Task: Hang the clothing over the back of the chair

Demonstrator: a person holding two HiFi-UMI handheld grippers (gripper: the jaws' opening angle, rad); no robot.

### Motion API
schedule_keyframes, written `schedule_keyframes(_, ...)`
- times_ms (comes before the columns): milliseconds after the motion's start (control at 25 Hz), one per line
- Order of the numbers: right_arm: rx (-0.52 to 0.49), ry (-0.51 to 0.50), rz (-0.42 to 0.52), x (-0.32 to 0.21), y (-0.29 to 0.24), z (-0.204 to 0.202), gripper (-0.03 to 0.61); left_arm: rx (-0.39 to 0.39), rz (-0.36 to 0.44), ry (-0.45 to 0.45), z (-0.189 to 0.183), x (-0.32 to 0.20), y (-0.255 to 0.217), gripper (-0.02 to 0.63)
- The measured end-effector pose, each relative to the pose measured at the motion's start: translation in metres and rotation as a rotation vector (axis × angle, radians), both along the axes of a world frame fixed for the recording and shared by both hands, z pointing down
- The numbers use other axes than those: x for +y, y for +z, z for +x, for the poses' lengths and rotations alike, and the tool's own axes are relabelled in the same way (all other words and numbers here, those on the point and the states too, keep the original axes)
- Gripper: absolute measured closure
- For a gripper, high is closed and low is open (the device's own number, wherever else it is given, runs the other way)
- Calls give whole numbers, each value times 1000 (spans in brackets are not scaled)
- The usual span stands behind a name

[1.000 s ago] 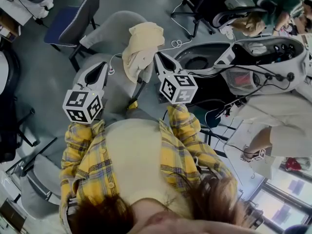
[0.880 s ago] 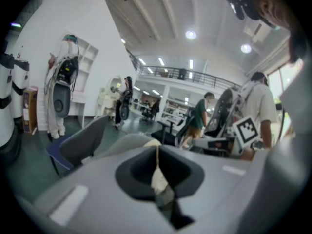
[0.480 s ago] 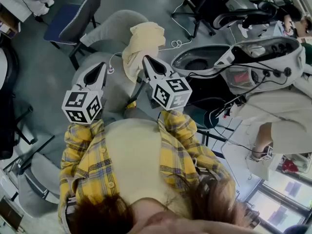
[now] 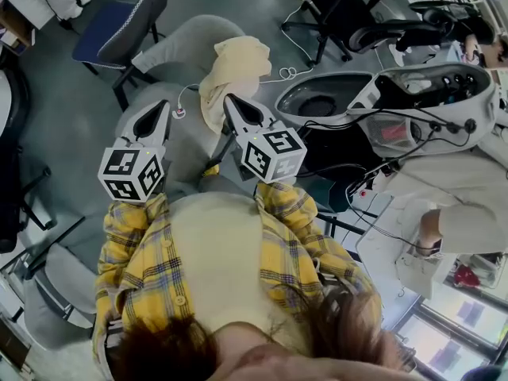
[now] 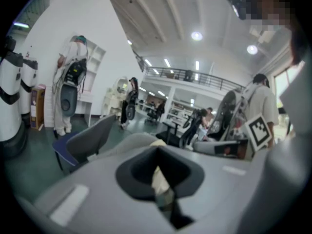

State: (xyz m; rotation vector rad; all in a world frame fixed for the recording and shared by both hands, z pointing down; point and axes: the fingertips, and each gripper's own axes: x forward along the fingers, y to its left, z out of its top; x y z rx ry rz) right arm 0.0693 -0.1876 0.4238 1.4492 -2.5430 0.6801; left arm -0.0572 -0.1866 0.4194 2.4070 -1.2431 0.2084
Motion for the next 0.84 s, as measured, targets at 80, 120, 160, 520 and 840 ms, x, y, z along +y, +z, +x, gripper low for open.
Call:
schedule_keyframes(80,-2,-3,-3,-1,0,0,565,-1,4,-8,-1,0,-2,607)
schedule_keyframes(120,-4,-5,-4,-1,0,-1,565,-2,6,-13,-3,-1,-3,607)
schedule_keyframes(160,-5,-7,-6,-1,0,-2,565,-2,7,-18,-4,-1,-4,607)
schedule_keyframes(520,-8,-24,-13,-2,-1,-4,565,-3,11,-39,-6,1,-7,607)
schedule_keyframes(840,-14,-33,-20,-6,3,-3,565,-12,4,-46,-5,0,-4,607)
